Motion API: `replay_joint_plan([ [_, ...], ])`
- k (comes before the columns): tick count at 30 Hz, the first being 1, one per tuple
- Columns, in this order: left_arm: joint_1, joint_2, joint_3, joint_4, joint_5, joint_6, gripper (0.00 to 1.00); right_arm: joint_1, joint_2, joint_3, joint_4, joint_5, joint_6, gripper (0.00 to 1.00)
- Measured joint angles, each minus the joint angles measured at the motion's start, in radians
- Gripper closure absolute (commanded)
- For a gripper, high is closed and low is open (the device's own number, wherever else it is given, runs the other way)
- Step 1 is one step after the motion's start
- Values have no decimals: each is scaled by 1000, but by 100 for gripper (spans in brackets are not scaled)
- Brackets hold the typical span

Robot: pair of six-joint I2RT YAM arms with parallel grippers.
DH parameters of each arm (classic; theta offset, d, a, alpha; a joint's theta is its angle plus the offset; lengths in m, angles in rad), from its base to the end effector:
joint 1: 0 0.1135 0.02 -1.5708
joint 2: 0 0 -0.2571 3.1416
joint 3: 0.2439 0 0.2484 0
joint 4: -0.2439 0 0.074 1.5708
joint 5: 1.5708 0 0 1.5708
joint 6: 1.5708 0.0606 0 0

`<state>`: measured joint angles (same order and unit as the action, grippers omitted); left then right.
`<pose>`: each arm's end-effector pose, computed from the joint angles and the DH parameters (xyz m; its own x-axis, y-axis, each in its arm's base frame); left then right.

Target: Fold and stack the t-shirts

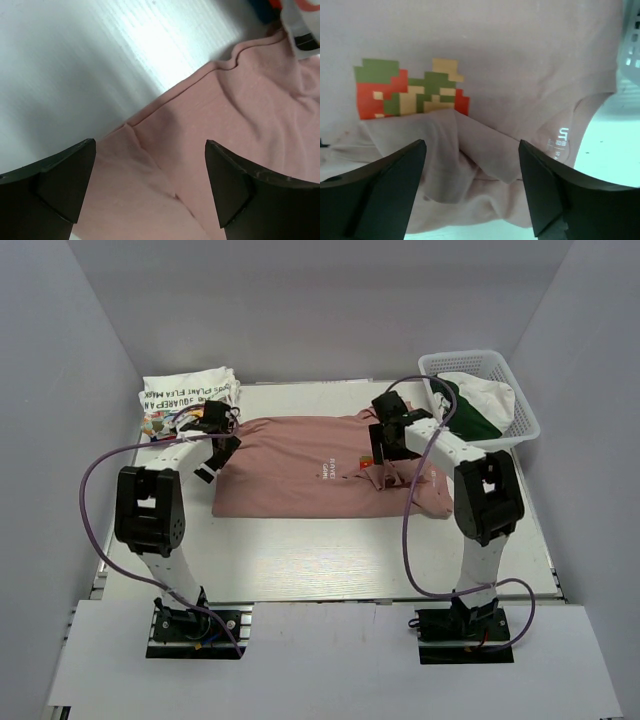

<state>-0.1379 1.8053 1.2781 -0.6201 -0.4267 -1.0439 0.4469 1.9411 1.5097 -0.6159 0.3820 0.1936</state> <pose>0.3712 -0.0262 0.1764 -0.4166 -0.7366 -0.5328 -0.8023 0.5735 -0.1655 0.3905 0.1621 0.1941 -0.8112 -0.1908 -0.5527 -0.0783 0.9722 -0.2206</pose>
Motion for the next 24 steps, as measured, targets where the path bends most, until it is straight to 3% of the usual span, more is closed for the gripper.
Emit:
replay_joint_plan([
  [1, 4, 1, 2, -4, 6, 8, 0, -6, -2, -5, -2, 0, 0, 10],
  [4, 8, -23, -26, -3, 33, 26, 0, -12, -81, -116, 46, -27, 7, 10],
  [12, -7, -225, -253, 83, 201, 128, 0, -2, -445, -516, 245, -285, 56, 10],
  [17, -11, -254, -335, 177, 290, 178, 0, 0, -422, -574, 342, -388, 89, 10],
  [24, -11, -174, -336, 222, 323, 216, 0, 0, -275, -547, 457, -387, 145, 10],
])
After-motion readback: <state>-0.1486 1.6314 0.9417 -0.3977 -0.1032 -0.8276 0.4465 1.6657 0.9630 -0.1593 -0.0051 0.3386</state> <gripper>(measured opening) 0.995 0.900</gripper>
